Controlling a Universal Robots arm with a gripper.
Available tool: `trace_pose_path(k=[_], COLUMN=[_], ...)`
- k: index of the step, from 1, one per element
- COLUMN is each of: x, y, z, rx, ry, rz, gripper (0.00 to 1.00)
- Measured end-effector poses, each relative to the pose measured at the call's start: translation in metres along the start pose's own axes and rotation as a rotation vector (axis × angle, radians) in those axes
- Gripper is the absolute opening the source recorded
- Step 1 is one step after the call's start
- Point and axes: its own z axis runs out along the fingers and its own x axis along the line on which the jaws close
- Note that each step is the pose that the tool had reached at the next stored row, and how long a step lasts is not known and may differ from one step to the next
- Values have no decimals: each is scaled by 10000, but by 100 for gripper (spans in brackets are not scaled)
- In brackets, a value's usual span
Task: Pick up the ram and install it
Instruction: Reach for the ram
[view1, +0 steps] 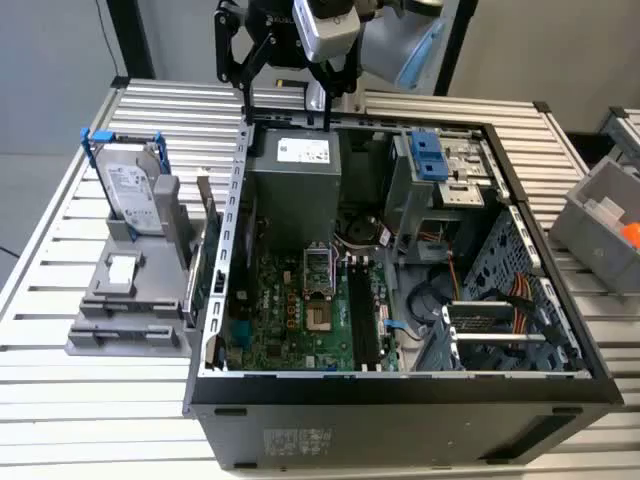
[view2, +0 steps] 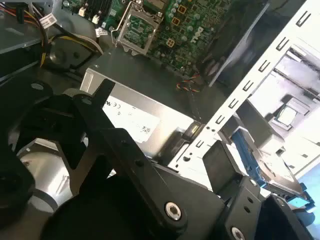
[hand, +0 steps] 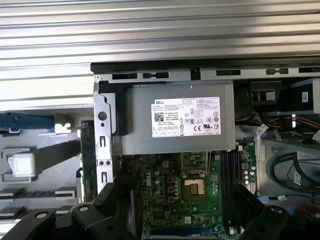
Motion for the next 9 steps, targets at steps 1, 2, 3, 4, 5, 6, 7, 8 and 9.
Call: trace_pose_path(k=[1,2,3,4,5,6,7,8,9], x=[0,0,0,0,0,0,0,0,0], y=[0,0,0,0,0,0,0,0,0], z=[0,0,0,0,0,-1,-2,-4,-6], rx=[-1,-1,-1,-1,-1,-1,-1,-2,-2], ry=[0,0,0,0,0,0,0,-1,-1], rz=[0,0,0,0,0,0,0,0,0], gripper=[100,100,100,100,100,100,100,100,100])
